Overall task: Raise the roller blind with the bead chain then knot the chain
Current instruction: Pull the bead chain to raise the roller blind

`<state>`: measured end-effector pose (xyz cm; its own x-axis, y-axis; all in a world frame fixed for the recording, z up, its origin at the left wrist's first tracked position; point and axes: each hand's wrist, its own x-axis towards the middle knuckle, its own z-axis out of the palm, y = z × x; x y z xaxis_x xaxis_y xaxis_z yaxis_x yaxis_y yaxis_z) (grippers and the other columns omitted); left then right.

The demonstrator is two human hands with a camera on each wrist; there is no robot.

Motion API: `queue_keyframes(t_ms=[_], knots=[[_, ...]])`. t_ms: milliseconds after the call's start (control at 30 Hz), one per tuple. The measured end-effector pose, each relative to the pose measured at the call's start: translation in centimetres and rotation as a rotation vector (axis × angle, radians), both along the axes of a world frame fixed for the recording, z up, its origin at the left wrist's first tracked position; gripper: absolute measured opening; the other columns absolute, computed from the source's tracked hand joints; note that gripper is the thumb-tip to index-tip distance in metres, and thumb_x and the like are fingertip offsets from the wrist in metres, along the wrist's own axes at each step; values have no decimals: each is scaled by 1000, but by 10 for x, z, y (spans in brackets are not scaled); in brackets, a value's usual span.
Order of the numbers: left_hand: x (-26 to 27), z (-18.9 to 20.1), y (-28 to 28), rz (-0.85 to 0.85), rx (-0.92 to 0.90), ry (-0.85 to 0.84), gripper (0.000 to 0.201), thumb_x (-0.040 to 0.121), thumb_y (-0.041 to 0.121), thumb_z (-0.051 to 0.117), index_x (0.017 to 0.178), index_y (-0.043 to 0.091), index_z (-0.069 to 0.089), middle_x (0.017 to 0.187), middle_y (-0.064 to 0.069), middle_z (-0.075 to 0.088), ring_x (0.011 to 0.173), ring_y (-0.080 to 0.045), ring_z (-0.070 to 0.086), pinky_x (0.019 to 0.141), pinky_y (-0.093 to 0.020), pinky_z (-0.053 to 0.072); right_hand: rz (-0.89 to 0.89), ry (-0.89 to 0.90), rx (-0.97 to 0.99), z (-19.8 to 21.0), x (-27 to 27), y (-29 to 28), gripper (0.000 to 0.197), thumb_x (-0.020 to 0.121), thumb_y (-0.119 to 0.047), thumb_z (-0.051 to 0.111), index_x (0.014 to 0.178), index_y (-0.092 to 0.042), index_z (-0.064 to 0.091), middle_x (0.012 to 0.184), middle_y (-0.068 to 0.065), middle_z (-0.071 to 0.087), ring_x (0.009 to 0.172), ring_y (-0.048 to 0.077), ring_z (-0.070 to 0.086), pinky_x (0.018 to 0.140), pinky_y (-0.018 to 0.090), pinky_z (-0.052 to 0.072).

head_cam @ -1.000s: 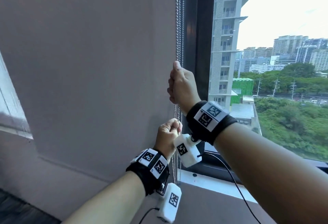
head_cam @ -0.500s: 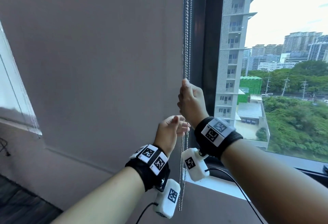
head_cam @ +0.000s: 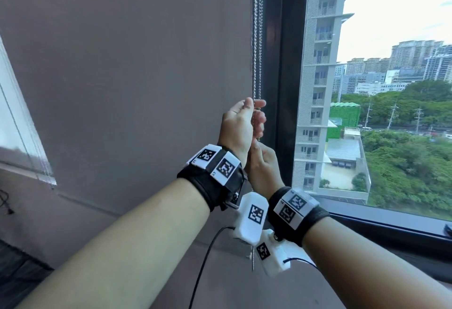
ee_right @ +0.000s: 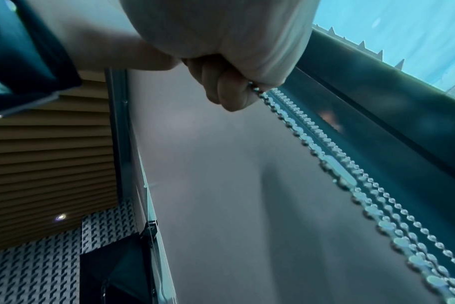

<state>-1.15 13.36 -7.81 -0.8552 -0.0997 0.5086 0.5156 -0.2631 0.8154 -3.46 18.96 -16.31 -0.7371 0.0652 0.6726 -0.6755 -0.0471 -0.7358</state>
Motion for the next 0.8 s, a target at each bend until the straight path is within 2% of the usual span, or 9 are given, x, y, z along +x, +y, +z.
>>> queue_keyframes(t_ms=[67, 133, 233, 300, 400, 500, 567, 633, 800], knots=[[-1, 1, 2, 36, -31, 2, 33, 101, 18, 36, 74, 13, 54, 51, 4, 36, 40, -8, 25, 37, -20, 22, 13, 22, 26, -1, 0, 1, 40, 96, -31, 39, 58, -22, 33, 55, -4, 34, 51, 5, 29, 50, 22, 25], [-1, 1, 2, 92, -73, 12, 38, 100, 15, 34, 65, 16, 47, 50, 4, 30, 40, -8, 20, 37, -17, 17, 32, 27, 46, -2, 2, 0, 38, 94, -27, 39, 57, -25, 34, 53, -11, 35, 51, 2, 30, 50, 21, 26], [-2, 1, 1, 147, -91, 25, 40, 96, 8, 34, 58, 18, 44, 51, 1, 32, 40, -9, 21, 38, -16, 17, 78, 8, 67, -2, 4, 4, 36, 87, -19, 40, 53, -30, 35, 51, -13, 36, 51, 5, 31, 49, 24, 26], [0, 1, 2, 157, -97, 27, 40, 93, 5, 34, 57, 18, 42, 52, -1, 32, 40, -10, 21, 38, -16, 17, 120, -6, 78, 2, 5, 9, 27, 81, -12, 38, 56, -22, 39, 51, -7, 39, 47, 6, 34, 46, 23, 30], [3, -8, 3, 154, -110, 23, 40, 94, 5, 35, 57, 18, 43, 52, -2, 31, 41, -11, 22, 39, -18, 19, 142, 28, 96, 15, 0, 18, 19, 74, -5, 36, 61, -14, 47, 52, -12, 48, 50, 3, 42, 49, 20, 35], [5, -24, 1, 152, -114, -1, 41, 97, 10, 37, 57, 18, 42, 50, 3, 33, 43, -10, 26, 40, -20, 23, 91, 62, 92, 34, -8, 27, 21, 70, -8, 38, 64, -15, 57, 60, -5, 54, 60, 11, 48, 56, 28, 40], [7, -34, -1, 131, -94, -44, 39, 98, 10, 38, 60, 18, 44, 46, 9, 37, 41, -5, 29, 38, -18, 25, 40, 62, 72, 50, -10, 31, 29, 75, -13, 40, 74, -11, 68, 68, 6, 61, 66, 19, 56, 60, 34, 46], [10, -40, -1, 62, -36, -102, 37, 98, 6, 39, 63, 16, 46, 42, 13, 39, 34, 0, 30, 35, -12, 25, 55, 32, 28, 69, -7, 29, 32, 81, -16, 41, 84, -2, 69, 70, 12, 62, 65, 22, 57, 58, 31, 47], [14, -50, 0, 85, -74, -123, 37, 77, -17, 26, 59, 12, 41, 53, -3, 31, 35, -4, 23, 35, -15, 19, 204, -62, 2, 115, 6, 12, 35, 100, -20, 38, 91, 1, 64, 63, 14, 54, 50, 24, 51, 50, 29, 44]])
